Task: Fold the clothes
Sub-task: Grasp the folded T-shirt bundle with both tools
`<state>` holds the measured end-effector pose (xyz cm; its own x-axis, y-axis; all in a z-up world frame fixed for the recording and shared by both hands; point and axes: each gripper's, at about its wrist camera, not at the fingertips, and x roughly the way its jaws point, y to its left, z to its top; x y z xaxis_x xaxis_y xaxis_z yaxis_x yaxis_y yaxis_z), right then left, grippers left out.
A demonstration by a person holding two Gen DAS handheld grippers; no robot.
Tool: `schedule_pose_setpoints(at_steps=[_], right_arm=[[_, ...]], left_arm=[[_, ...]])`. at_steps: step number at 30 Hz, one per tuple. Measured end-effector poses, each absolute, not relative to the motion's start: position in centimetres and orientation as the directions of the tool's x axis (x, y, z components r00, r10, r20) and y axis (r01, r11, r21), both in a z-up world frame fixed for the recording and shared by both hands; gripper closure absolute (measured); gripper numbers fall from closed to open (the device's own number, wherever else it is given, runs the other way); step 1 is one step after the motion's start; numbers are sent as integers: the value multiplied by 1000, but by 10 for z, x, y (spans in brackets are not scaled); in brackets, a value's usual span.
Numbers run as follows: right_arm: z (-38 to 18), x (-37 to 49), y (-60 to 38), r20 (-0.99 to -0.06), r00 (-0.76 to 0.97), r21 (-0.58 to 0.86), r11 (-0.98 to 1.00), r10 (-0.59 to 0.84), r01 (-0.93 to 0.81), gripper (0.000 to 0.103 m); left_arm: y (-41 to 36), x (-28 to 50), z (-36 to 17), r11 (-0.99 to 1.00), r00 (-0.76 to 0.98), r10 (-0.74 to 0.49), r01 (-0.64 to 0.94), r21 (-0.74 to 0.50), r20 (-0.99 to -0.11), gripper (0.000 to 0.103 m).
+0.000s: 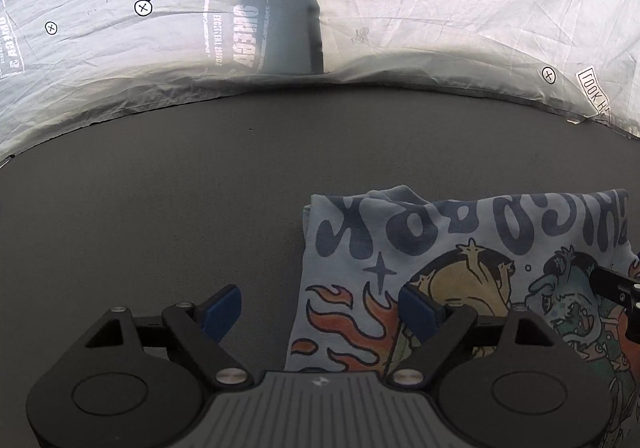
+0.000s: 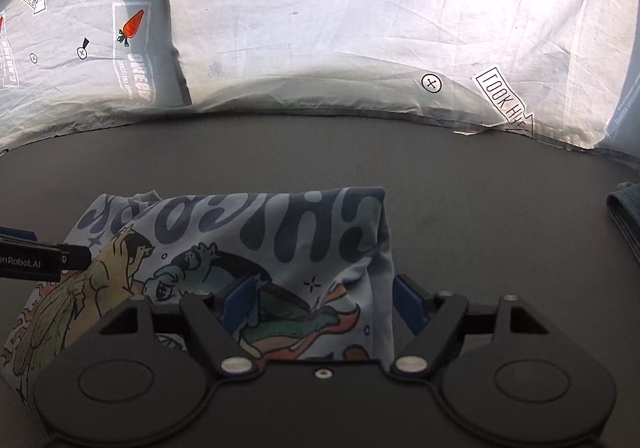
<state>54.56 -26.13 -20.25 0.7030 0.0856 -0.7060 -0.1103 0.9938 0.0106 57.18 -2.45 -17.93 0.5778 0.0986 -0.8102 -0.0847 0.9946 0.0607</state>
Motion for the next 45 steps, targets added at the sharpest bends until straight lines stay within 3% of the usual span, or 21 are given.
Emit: schedule_pose_setpoints(at_steps=[5, 12, 19, 23, 26, 32, 35, 37, 41, 44, 45], right_arm=[[-218, 554, -263, -712, 696, 28, 994, 93, -104, 17], [-227, 576, -280, -713, 678, 162, 983, 180, -91, 16], [-230, 601, -276, -706, 670, 198, 972, 229, -123, 16], [-236, 605, -277, -708, 663, 234, 967, 242, -103, 16], [-238, 601, -278, -696, 675, 256, 963, 247, -89, 16], [-237, 599, -276, -700, 668, 280, 958, 252, -67, 25], [-236, 598, -278, -702, 663, 296, 953, 261, -61, 37], [-236, 597, -280, -703, 655, 321, 945, 277, -56, 46], [-235, 594, -280, -708, 639, 356, 934, 301, -47, 68], [-226, 586, -276, -698, 653, 340, 939, 293, -58, 81], [-223, 582, -274, -693, 661, 331, 941, 288, -64, 82]], left_arm=[[-15, 580, -189, 996, 568, 87, -70, 57, -819, 10], [-13, 598, -198, 998, 565, 70, -32, 63, -822, 5], [-4, 614, -207, 1000, 561, 2, -20, -11, -828, 1], [7, 621, -212, 993, 549, -80, -29, -114, -832, 0], [6, 622, -213, 994, 558, -83, -17, -111, -826, 0], [0, 623, -213, 988, 574, -126, 2, -153, -809, 2], [-5, 621, -212, 987, 591, -133, 8, -159, -796, 9], [-9, 620, -209, 984, 600, -152, 18, -177, -786, 24], [-14, 615, -205, 983, 609, -156, 18, -183, -778, 38], [-14, 609, -200, 977, 612, -168, 2, -211, -773, 65], [-13, 605, -197, 976, 618, -164, -9, -216, -769, 80]])
